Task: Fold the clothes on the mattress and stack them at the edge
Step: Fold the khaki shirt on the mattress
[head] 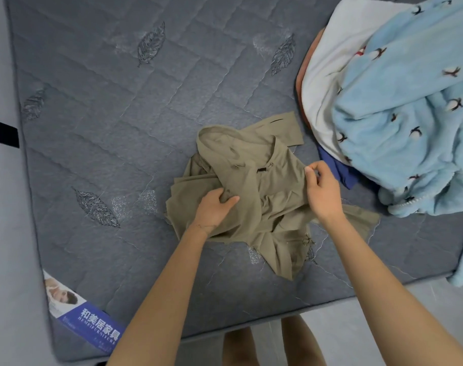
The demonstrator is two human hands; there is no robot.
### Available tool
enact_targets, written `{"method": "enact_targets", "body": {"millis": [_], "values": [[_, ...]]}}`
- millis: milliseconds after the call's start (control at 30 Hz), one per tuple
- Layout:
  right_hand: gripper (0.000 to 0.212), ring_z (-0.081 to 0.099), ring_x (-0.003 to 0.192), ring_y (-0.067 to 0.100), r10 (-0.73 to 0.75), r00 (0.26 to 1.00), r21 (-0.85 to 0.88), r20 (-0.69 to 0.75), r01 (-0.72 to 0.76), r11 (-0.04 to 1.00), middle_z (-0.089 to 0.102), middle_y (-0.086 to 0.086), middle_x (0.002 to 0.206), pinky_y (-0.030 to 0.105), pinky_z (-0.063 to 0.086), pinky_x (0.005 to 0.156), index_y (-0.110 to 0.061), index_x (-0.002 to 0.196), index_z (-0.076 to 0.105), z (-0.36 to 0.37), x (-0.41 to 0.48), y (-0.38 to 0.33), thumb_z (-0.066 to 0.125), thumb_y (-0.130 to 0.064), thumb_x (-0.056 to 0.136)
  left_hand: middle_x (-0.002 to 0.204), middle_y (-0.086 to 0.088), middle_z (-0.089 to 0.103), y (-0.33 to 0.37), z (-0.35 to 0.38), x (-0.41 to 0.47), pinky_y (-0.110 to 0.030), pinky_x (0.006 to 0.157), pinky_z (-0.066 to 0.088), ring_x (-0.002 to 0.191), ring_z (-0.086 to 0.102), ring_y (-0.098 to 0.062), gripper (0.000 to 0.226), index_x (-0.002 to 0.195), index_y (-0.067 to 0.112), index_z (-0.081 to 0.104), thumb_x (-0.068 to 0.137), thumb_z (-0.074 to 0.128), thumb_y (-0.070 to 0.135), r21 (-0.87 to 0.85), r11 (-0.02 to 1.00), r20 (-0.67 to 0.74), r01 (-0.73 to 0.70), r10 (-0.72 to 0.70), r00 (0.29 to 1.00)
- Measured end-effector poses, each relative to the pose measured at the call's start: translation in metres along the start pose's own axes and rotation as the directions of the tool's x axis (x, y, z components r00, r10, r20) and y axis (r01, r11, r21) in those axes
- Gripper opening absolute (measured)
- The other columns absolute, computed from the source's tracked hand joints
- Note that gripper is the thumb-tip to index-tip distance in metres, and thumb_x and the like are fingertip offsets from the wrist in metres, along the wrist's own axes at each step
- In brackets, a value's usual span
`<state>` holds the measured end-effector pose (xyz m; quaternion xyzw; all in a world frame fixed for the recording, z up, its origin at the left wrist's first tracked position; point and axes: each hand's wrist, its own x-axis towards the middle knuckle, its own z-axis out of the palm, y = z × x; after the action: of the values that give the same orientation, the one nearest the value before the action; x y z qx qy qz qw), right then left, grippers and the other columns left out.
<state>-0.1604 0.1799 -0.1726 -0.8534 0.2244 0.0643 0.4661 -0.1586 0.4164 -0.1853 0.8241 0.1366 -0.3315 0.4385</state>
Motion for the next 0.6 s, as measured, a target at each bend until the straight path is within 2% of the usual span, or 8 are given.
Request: {"method": "enact_targets", "body": {"millis": [100,167,233,300,367,500,600], "values": [[0.019,0.043,0.054,-0.002,0.003,0.998,0.020,-0.062,-0.002,1.000,0.042,-0.007,0.062,0.028,0.026,0.056,-0.014,0.084,0.044,-0.004,-0.007,-0.011,0.044,-0.023,0.101,0.129,-0.009,0.058,0.012,-0.020,-0.011,-0.038,0.107,0.039,0.121,0.053,-0.022,0.040,0.130,0.004,0.053,0.095,0.058,0.021,-0.178,0.982,-0.001,-0.060,0.061,0.998],[0.019,0.044,0.058,-0.005,0.012,0.995,0.069,-0.101,-0.005,0.998,0.043,-0.008,0.066,0.026,0.027,0.058,-0.012,0.084,0.045,-0.007,-0.013,-0.020,0.044,-0.022,0.101,0.134,-0.008,0.054,0.019,-0.033,-0.020,-0.038,0.109,0.038,0.124,0.050,-0.020,0.046,0.136,0.005,0.047,0.094,0.059,0.021,-0.175,0.980,-0.059,-0.095,0.085,0.995],[0.020,0.043,0.059,-0.007,-0.004,0.990,0.124,-0.140,0.022,0.992,0.043,-0.008,0.068,0.021,0.030,0.058,-0.011,0.083,0.044,-0.010,-0.021,-0.033,0.044,-0.020,0.101,0.119,-0.003,0.063,0.027,-0.047,-0.032,-0.033,0.099,0.046,0.110,0.059,-0.011,0.031,0.122,0.009,0.057,0.093,0.061,0.021,-0.192,0.963,-0.138,-0.188,0.163,0.977],[0.019,0.041,0.057,-0.007,-0.052,0.982,0.163,-0.181,0.082,0.983,0.042,-0.008,0.067,0.012,0.034,0.059,-0.011,0.082,0.044,-0.013,-0.031,-0.050,0.045,-0.018,0.100,0.092,0.002,0.067,0.039,-0.060,-0.049,-0.021,0.077,0.049,0.083,0.061,0.001,0.010,0.097,0.012,0.062,0.091,0.063,0.020,-0.185,0.939,-0.208,-0.289,0.250,0.946],[0.017,0.040,0.057,-0.006,-0.112,0.973,0.196,-0.203,0.153,0.969,0.043,-0.009,0.066,0.012,0.034,0.059,-0.012,0.082,0.048,-0.016,-0.042,-0.070,0.048,-0.018,0.098,0.079,-0.006,0.064,0.052,-0.072,-0.066,-0.019,0.064,0.044,0.069,0.056,-0.002,0.016,0.083,0.008,0.062,0.091,0.064,0.021,-0.128,0.922,-0.278,-0.365,0.320,0.906],[0.015,0.038,0.052,0.000,-0.218,0.959,0.261,-0.180,0.260,0.930,0.044,-0.012,0.060,0.014,0.028,0.054,-0.015,0.082,0.056,-0.027,-0.068,-0.113,0.056,-0.024,0.095,0.077,-0.003,0.065,0.079,-0.090,-0.107,-0.021,0.067,0.045,0.072,0.057,-0.004,0.013,0.079,0.011,0.063,0.091,0.064,0.016,-0.069,0.865,-0.387,-0.496,0.435,0.813],[0.014,0.051,0.068,-0.005,-0.305,0.931,0.274,-0.201,0.353,0.895,0.057,-0.015,0.073,0.012,0.036,0.066,-0.016,0.080,0.060,-0.049,-0.093,-0.145,0.059,-0.022,0.093,0.073,0.013,0.065,0.095,-0.096,-0.148,-0.012,0.068,0.044,0.072,0.059,0.005,0.011,0.078,0.017,0.065,0.087,0.068,0.013,-0.065,0.819,-0.526,-0.570,0.458,0.717]]}}
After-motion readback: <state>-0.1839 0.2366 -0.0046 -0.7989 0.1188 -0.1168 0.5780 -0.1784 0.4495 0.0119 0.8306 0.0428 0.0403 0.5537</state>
